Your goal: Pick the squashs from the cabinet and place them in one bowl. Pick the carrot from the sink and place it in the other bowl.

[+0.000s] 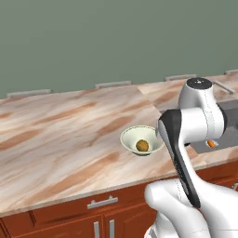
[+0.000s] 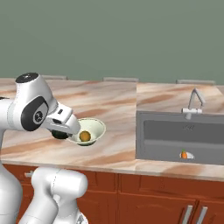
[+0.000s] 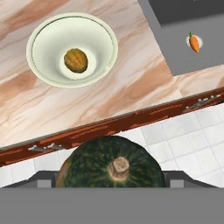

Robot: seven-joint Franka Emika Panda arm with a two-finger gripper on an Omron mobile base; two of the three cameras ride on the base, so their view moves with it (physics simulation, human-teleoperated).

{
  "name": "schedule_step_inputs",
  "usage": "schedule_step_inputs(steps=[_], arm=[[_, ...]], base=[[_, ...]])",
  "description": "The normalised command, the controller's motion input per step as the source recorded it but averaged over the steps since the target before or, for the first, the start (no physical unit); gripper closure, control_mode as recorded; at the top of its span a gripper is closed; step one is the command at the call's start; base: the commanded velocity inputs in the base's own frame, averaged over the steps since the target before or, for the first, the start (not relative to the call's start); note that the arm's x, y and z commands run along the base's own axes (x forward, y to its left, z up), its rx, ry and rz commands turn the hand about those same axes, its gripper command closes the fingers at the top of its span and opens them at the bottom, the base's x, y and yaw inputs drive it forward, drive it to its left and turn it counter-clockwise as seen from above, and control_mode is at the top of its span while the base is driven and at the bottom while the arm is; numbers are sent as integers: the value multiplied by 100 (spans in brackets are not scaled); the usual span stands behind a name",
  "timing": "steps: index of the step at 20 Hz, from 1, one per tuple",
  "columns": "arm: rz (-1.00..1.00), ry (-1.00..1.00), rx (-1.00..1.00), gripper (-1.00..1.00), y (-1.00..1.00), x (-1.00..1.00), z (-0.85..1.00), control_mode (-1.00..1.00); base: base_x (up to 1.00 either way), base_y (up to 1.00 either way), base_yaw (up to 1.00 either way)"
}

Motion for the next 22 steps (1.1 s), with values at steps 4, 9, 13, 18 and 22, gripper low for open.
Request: schedule_step_inputs(steps=[4,9,13,18,22], arm=[[0,0,0,100,0,0,0,100],[0,0,0,100,0,0,0,100],[0,0,0,100,0,0,0,100],[0,0,0,100,0,0,0,100],[0,0,0,100,0,0,0,100]], base=[[39,-27,34],[32,-38,21],[16,-47,13],[12,-38,7],[30,-11,0]])
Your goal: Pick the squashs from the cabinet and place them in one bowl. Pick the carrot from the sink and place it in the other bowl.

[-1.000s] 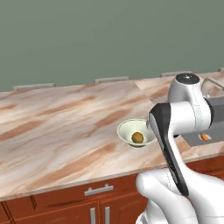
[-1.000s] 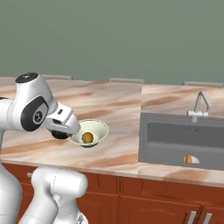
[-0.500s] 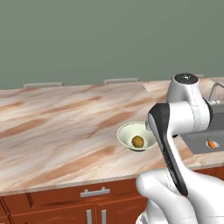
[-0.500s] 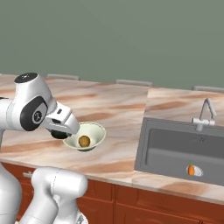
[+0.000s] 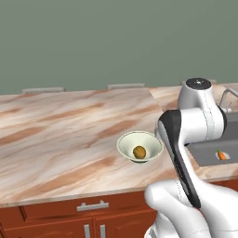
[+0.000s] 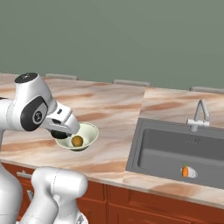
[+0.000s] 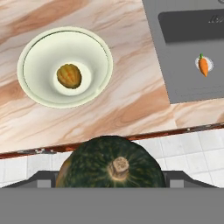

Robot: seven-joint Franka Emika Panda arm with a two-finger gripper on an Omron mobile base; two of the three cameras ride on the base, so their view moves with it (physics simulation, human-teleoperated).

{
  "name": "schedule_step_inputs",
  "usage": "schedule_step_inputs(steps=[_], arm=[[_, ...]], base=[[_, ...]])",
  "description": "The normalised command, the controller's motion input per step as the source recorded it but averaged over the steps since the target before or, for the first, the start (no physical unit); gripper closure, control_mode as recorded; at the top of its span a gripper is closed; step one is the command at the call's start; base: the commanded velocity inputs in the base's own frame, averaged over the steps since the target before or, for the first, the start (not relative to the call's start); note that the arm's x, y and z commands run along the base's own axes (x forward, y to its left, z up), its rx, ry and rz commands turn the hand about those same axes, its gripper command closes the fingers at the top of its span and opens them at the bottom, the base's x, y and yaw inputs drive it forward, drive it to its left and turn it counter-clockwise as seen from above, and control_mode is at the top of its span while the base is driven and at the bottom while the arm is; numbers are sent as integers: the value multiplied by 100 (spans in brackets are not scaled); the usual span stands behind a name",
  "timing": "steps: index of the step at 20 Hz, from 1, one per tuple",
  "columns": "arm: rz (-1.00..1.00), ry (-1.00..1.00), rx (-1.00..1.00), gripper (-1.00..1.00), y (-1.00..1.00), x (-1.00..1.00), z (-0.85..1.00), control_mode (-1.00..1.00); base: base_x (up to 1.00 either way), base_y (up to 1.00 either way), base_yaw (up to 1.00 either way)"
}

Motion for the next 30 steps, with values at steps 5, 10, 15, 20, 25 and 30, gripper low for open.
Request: schedule_step_inputs(steps=[5,10,15,20,25,30], arm=[[0,0,0,100,0,0,0,100],[0,0,0,100,0,0,0,100],[0,0,0,100,0,0,0,100],[0,0,0,100,0,0,0,100],[0,0,0,100,0,1,1,-100],[9,0,7,100,3,31,8,-100]], base=[[13,0,0],[0,0,0],[0,0,0],[0,0,0],[1,0,0],[0,0,0]])
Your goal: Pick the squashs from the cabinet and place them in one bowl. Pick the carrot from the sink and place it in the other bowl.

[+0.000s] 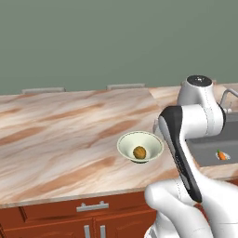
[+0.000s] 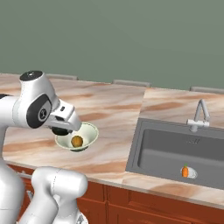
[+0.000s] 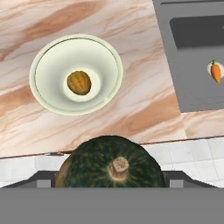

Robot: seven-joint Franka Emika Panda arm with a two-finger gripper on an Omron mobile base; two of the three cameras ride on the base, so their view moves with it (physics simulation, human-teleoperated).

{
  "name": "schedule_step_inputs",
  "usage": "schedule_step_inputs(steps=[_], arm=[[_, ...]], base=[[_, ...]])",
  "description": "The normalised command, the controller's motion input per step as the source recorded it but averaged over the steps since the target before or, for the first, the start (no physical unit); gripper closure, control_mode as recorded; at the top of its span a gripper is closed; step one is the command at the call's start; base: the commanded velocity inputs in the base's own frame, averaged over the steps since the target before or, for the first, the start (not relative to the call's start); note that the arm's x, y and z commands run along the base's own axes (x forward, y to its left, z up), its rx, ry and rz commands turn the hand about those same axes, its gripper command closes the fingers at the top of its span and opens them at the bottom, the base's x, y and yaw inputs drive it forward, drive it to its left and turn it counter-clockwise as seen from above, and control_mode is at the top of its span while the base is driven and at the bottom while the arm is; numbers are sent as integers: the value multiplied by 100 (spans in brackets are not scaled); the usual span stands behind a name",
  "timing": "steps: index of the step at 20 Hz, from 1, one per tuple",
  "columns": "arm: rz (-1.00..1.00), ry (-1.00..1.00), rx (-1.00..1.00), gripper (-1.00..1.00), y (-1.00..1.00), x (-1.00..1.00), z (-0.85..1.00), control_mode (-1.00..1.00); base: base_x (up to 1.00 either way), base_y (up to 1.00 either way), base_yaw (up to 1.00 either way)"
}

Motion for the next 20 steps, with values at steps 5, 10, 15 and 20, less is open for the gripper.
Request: schedule_step_inputs(steps=[5,10,15,20], arm=[[17,-3,9,100,7,45,0,-100],[17,-1,1,100,12,53,-5,-100],[13,0,0,100,3,53,-13,-100],[6,0,-2,100,0,42,-27,-100]], base=[[0,0,0],[0,0,0],[0,0,0],[0,0,0]])
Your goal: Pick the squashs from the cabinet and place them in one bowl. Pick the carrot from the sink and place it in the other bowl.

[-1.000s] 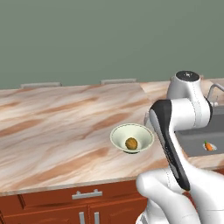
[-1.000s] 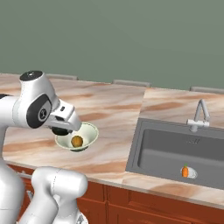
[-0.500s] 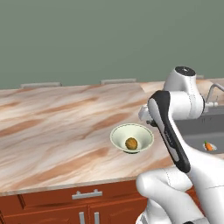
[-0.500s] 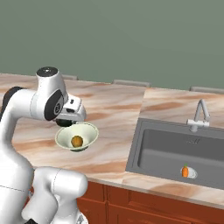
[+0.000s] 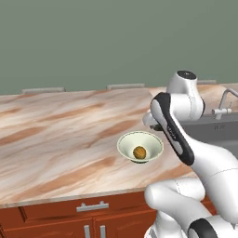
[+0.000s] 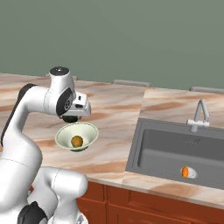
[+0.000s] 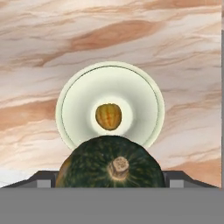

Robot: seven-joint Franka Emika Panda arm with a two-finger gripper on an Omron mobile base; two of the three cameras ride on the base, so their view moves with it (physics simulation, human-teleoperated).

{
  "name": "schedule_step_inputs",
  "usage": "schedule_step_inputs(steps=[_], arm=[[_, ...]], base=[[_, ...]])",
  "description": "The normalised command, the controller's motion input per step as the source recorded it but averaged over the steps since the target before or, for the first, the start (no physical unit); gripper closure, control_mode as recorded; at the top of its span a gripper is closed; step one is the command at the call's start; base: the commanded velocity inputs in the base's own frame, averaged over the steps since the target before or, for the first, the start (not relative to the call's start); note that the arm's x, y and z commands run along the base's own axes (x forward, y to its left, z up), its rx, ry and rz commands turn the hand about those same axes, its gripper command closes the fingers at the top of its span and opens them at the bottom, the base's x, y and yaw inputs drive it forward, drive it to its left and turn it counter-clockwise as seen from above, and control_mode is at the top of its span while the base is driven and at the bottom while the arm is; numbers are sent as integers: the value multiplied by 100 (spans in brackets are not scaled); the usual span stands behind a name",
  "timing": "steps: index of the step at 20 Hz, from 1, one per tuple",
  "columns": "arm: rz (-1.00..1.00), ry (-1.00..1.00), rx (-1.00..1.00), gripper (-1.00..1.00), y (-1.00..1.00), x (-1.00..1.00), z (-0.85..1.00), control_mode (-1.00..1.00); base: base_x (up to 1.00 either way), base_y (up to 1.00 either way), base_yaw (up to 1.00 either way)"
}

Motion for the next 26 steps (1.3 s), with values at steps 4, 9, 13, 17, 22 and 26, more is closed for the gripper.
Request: schedule_step_inputs(steps=[4,9,13,17,22,26], arm=[[0,0,-11,100,1,39,-30,-100],[0,1,-10,100,0,36,-25,-100],[0,3,0,100,0,35,-27,-100],[0,3,0,100,0,37,-27,-100],[0,0,0,100,1,33,-24,-100],[0,0,-1,100,0,29,-24,-100]], base=[[0,0,0],[0,0,0],[0,0,0],[0,0,0],[0,0,0],[0,0,0]])
